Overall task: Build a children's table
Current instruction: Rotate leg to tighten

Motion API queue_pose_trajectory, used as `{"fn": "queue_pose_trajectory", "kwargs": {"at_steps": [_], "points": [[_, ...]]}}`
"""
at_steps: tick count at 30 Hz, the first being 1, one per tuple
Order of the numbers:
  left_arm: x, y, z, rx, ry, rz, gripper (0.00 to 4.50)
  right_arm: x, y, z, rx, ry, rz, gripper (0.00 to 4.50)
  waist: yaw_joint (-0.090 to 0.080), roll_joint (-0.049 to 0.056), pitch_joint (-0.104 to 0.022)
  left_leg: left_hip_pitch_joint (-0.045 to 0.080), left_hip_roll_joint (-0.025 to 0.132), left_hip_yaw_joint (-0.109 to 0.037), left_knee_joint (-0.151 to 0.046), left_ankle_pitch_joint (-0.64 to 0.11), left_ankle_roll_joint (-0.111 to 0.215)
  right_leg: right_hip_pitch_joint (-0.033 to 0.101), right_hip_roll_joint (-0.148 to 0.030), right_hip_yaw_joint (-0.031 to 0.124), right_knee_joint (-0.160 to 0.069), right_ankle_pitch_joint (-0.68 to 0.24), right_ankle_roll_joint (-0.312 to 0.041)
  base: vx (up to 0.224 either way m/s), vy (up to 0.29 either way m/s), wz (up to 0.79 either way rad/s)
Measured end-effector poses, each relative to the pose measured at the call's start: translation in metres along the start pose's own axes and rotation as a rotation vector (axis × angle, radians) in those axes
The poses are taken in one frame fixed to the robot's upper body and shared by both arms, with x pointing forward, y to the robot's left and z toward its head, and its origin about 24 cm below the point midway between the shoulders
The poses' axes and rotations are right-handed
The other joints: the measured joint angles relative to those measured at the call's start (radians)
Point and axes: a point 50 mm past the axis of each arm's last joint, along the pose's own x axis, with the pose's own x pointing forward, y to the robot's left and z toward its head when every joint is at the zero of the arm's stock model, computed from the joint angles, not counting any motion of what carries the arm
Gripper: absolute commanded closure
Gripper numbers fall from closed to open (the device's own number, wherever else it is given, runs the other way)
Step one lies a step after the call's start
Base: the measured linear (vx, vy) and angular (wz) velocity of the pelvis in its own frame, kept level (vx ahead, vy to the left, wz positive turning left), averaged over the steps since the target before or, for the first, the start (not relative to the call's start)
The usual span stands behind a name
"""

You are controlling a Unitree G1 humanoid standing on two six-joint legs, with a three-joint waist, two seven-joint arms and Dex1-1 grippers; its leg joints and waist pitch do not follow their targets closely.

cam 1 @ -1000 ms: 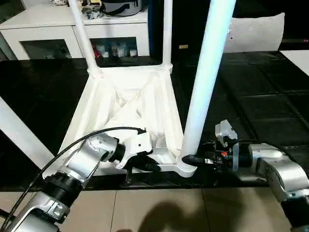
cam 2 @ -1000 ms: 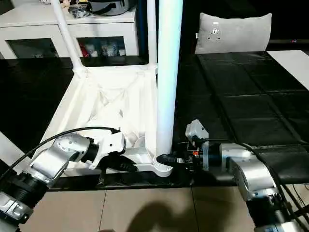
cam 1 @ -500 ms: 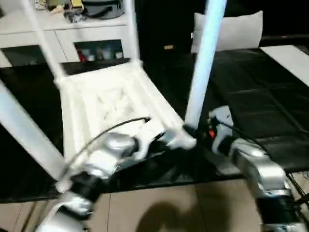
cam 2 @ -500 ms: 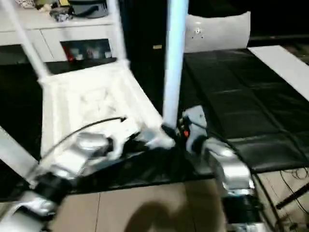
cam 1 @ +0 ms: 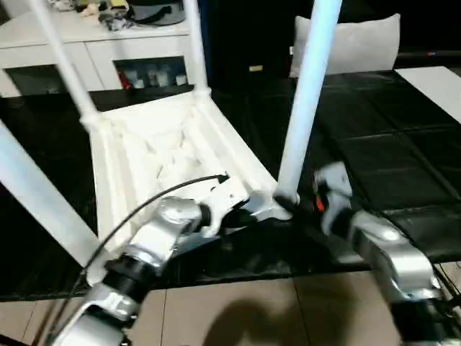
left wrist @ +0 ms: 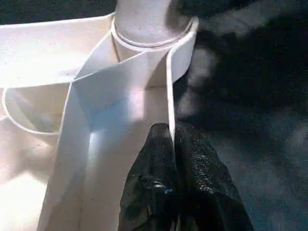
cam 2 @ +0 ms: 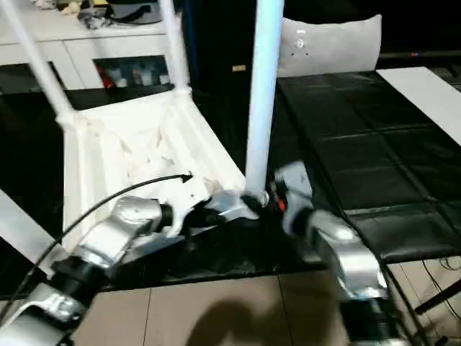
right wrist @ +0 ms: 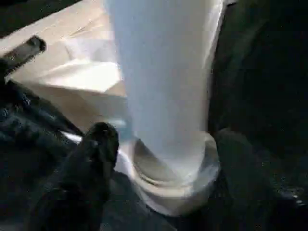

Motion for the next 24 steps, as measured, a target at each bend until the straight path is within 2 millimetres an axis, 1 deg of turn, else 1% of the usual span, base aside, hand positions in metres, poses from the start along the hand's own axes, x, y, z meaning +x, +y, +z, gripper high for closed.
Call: {"fn": "queue_pose_trajectory", "kwargs": {"at_steps": [2,4,6,11,12,14,17,18,19,20,21,22,24], "points": [[-0.005,0.0,-0.003,0.029,0.007,-0.031,4.5,-0.007,-0.005,0.001,-0.034,0.016,0.033,0.97,0.0,0.0,0.0,0.0,0.0,0.0,0.0,0.0,0.0,0.0,0.0,0.0,0.0,0.0,0.0,0.0,0.0,0.0],[-0.011,-0.001,-0.005,0.046,0.012,-0.071,4.5,-0.012,-0.006,0.003,-0.075,0.026,0.097,0.97,0.003,0.0,0.0,0.0,0.0,0.0,0.0,0.0,0.0,0.0,0.0,0.0,0.0,0.0,0.0,0.0,0.0,0.0],[-0.016,-0.002,-0.007,0.05,0.017,-0.114,4.5,-0.017,-0.007,0.004,-0.099,0.035,0.15,0.97,0.01,0.0,0.0,0.0,0.0,0.0,0.0,0.0,0.0,0.0,0.0,0.0,0.0,0.0,0.0,0.0,0.0,0.0],[-0.026,-0.005,-0.011,0.071,0.054,-0.219,4.5,-0.022,0.001,0.006,-0.116,0.023,0.327,0.97,0.028,-0.001,0.0,0.0,0.0,0.001,0.001,0.0,0.001,0.0,0.0,0.0,0.001,0.0,0.0,0.0,0.0,0.0],[-0.026,-0.006,-0.011,0.075,0.058,-0.231,4.5,-0.022,0.002,0.006,-0.115,0.023,0.347,1.24,0.03,-0.001,0.0,0.0,0.0,0.001,0.001,0.0,0.001,0.0,-0.001,0.0,0.001,0.0,0.0,0.0,0.0,0.0],[-0.027,-0.007,-0.011,0.079,0.061,-0.255,4.5,-0.021,0.006,0.005,-0.109,0.026,0.4,1.24,0.034,-0.001,0.0,0.0,0.0,0.001,0.002,0.0,0.001,0.0,-0.001,0.0,0.001,0.0,-0.001,0.0,0.0,0.0],[-0.028,-0.009,-0.01,0.082,0.063,-0.284,4.5,-0.021,0.01,0.005,-0.101,0.024,0.456,1.59,0.041,-0.001,0.0,0.0,0.0,0.001,0.002,0.0,0.001,0.001,-0.001,0.0,0.001,0.0,-0.001,0.0,0.0,0.0],[-0.028,-0.01,-0.01,0.084,0.064,-0.292,4.5,-0.02,0.011,0.004,-0.096,0.027,0.473,1.59,0.044,-0.001,0.0,0.0,0.0,0.001,0.002,0.0,0.001,0.001,-0.001,0.0,0.001,0.0,-0.001,0.0,0.0,0.0],[-0.028,-0.01,-0.01,0.085,0.064,-0.299,4.5,-0.02,0.013,0.004,-0.091,0.033,0.488,1.75,0.046,-0.001,0.0,0.0,0.0,0.001,0.003,0.0,0.001,0.001,-0.001,0.0,0.002,0.0,-0.001,0.0,0.0,0.0],[-0.028,-0.011,-0.01,0.085,0.064,-0.308,4.5,-0.019,0.015,0.003,-0.086,0.042,0.51,1.75,0.05,-0.001,0.0,0.0,0.0,0.001,0.003,0.0,0.001,0.001,-0.001,0.0,0.002,0.0,-0.001,0.0,0.0,0.0],[-0.027,-0.012,-0.01,0.086,0.064,-0.313,4.5,-0.018,0.016,0.002,-0.081,0.046,0.524,1.97,0.052,-0.001,0.0,0.0,0.0,0.001,0.003,0.0,0.001,0.001,-0.001,0.0,0.002,0.0,-0.001,0.0,0.0,0.0],[-0.027,-0.012,-0.01,0.085,0.063,-0.318,4.5,-0.018,0.017,0.002,-0.077,0.047,0.532,1.97,0.053,-0.001,0.0,0.0,0.0,0.001,0.003,0.0,0.001,0.001,-0.001,0.0,0.002,0.0,-0.001,0.0,0.0,0.0],[-0.028,-0.012,-0.01,0.085,0.064,-0.326,4.5,-0.018,0.017,0.001,-0.065,0.052,0.538,2.17,0.055,-0.002,0.0,0.0,0.0,0.001,0.003,0.0,0.001,0.001,-0.001,0.001,0.002,0.0,-0.001,0.0,0.0,0.0]]}}
